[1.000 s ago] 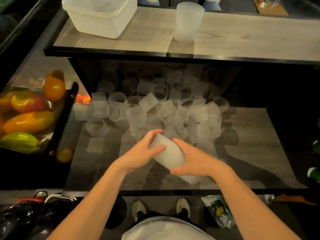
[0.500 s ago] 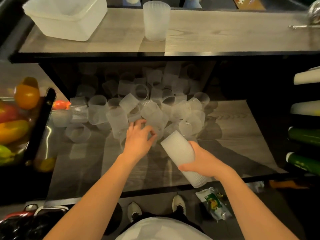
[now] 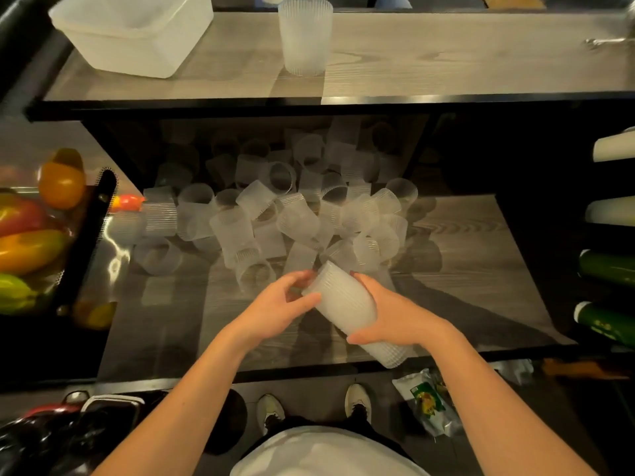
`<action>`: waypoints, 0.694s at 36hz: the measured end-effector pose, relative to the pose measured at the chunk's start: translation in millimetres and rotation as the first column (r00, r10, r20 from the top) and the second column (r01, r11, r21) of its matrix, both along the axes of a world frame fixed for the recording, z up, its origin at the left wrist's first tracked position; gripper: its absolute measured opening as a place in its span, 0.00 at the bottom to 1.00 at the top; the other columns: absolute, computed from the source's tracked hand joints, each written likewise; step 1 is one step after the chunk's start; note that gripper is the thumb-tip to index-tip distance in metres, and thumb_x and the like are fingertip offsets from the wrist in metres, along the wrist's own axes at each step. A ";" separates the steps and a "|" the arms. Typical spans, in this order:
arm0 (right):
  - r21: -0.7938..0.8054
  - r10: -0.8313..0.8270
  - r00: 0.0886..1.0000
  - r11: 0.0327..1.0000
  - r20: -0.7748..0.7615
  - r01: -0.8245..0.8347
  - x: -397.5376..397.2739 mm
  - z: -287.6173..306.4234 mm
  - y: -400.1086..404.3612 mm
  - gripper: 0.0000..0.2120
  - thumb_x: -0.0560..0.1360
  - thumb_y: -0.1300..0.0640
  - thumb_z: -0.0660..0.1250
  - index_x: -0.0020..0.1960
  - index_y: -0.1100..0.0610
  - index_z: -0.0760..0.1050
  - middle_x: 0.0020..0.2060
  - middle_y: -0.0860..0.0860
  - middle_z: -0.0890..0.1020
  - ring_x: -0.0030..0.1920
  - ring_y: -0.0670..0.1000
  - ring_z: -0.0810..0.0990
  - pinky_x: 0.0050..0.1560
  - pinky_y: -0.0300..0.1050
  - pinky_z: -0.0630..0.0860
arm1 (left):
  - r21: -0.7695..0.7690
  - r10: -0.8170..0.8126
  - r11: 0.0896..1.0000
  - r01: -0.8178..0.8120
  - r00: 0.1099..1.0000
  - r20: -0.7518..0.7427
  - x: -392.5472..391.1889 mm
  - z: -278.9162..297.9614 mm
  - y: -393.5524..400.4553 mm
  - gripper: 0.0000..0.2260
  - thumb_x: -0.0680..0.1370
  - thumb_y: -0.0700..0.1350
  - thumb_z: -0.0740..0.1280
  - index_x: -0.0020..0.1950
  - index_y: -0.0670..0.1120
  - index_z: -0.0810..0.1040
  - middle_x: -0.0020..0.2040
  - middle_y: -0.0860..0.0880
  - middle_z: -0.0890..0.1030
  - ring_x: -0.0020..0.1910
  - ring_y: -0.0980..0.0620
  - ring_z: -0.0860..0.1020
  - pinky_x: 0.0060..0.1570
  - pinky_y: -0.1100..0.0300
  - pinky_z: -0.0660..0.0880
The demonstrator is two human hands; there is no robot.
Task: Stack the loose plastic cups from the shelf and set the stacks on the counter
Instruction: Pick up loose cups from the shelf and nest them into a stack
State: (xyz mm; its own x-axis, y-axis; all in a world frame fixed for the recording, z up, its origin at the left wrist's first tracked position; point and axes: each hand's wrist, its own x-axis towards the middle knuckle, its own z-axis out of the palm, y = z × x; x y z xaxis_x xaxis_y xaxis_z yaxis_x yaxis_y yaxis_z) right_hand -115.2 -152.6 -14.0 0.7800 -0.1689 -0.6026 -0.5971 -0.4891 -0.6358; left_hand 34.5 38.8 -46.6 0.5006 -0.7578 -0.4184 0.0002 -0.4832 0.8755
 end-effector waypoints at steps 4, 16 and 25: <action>0.035 -0.072 0.997 0.997 0.010 0.072 -13.8 -5.5 -7.4 0.50 0.66 0.45 0.80 0.77 0.37 0.51 0.64 0.42 0.71 0.62 0.46 0.73 0.61 0.51 0.76 | -0.025 0.050 0.998 -0.050 0.998 -0.029 -13.5 -4.0 -17.1 0.25 0.78 0.58 0.67 0.73 0.53 0.71 0.67 0.58 0.75 0.63 0.60 0.76 0.64 0.58 0.75; 0.094 -0.377 0.926 0.921 -0.031 0.378 -88.1 -20.1 -62.6 0.47 0.69 0.50 0.78 0.78 0.41 0.53 0.61 0.42 0.72 0.60 0.46 0.73 0.51 0.44 0.74 | 0.057 0.171 0.979 -0.198 0.935 0.312 -100.8 -35.6 -69.6 0.15 0.77 0.50 0.70 0.58 0.52 0.68 0.54 0.53 0.72 0.51 0.55 0.74 0.49 0.64 0.73; 0.021 -0.386 0.921 0.922 -0.057 0.388 -114.3 -35.5 -88.3 0.46 0.68 0.48 0.78 0.76 0.41 0.53 0.61 0.45 0.71 0.60 0.49 0.73 0.52 0.48 0.75 | 0.142 0.118 0.961 -0.238 0.814 0.569 -137.0 -56.2 -112.2 0.34 0.71 0.60 0.73 0.72 0.56 0.61 0.67 0.44 0.60 0.65 0.43 0.61 0.61 0.46 0.72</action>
State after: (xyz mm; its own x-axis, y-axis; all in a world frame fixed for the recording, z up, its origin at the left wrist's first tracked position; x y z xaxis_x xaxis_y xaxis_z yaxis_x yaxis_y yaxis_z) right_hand -229.5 -240.9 -49.4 0.6259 -0.4318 -0.6494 -0.7676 -0.1938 -0.6109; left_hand -102.4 -73.4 -102.9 0.8094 -0.5646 -0.1617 -0.3488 -0.6837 0.6410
